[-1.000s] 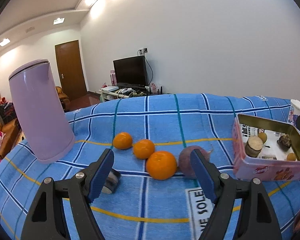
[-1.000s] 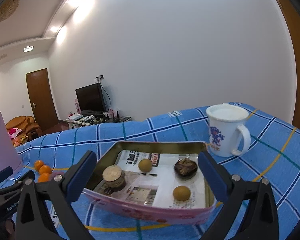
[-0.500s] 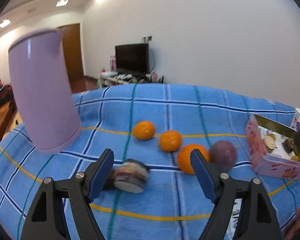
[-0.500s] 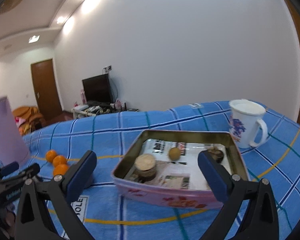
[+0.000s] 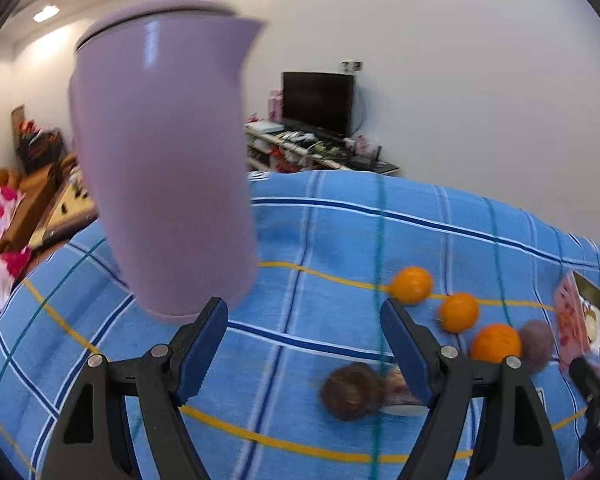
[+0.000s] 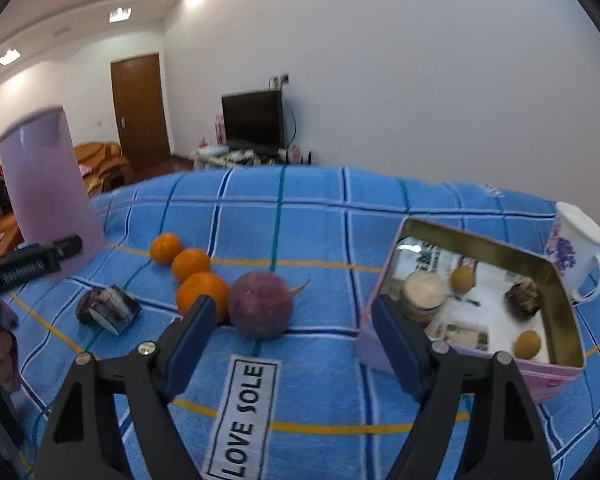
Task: Organize fruits
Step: 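Grasp the purple fruit with the right tool while the left grasps a brown fruit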
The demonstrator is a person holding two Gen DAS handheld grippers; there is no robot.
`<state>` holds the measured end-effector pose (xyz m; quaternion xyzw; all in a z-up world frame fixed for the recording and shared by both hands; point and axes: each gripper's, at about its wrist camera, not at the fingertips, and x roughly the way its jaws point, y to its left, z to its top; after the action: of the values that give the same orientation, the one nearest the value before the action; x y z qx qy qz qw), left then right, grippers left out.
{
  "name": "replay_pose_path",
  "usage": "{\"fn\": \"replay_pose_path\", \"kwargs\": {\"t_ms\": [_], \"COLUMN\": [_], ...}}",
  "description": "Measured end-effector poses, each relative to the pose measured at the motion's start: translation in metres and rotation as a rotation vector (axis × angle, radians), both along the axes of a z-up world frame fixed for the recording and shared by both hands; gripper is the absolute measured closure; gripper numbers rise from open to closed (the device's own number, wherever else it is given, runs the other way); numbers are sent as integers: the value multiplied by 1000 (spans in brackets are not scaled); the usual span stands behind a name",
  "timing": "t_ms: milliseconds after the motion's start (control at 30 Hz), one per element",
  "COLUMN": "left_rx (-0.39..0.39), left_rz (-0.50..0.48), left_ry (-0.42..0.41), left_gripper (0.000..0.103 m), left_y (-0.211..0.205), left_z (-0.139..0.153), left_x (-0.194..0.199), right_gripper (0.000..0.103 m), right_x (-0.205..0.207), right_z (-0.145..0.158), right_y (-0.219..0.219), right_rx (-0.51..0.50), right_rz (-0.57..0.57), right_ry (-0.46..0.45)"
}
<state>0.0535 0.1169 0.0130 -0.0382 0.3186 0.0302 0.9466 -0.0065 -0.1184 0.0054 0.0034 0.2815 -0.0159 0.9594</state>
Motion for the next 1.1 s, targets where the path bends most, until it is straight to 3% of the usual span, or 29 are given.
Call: {"fn": "replay_pose_path", "kwargs": {"t_ms": [133,567,833,900,967,1100], "left_rx": [17,86,118,130,143,104], "left_rz": [37,18,-98,-121,-137,-152], "left_ry": [8,95,188,192,183,185], "left_gripper": [23,23,23,23,23,23], "left_y": [13,11,-1,-8,-12,-9], "left_z": [0,-9,-23,-26,-28,-30], "left_x": [2,10,15,15,14,15], "right_gripper": [24,26,21,27,41,44], "right_x": [20,71,100,103,100,88], "right_z": [-10,-31,-37,-37,-34,-28], "right_y": [12,19,25,24,23,23], "right_rx": [-15,-123,-159,-160,-161,-123], "right_rz": [19,9,17,17,10,48], "right_ry": [85,256,304,301,284,244]}}
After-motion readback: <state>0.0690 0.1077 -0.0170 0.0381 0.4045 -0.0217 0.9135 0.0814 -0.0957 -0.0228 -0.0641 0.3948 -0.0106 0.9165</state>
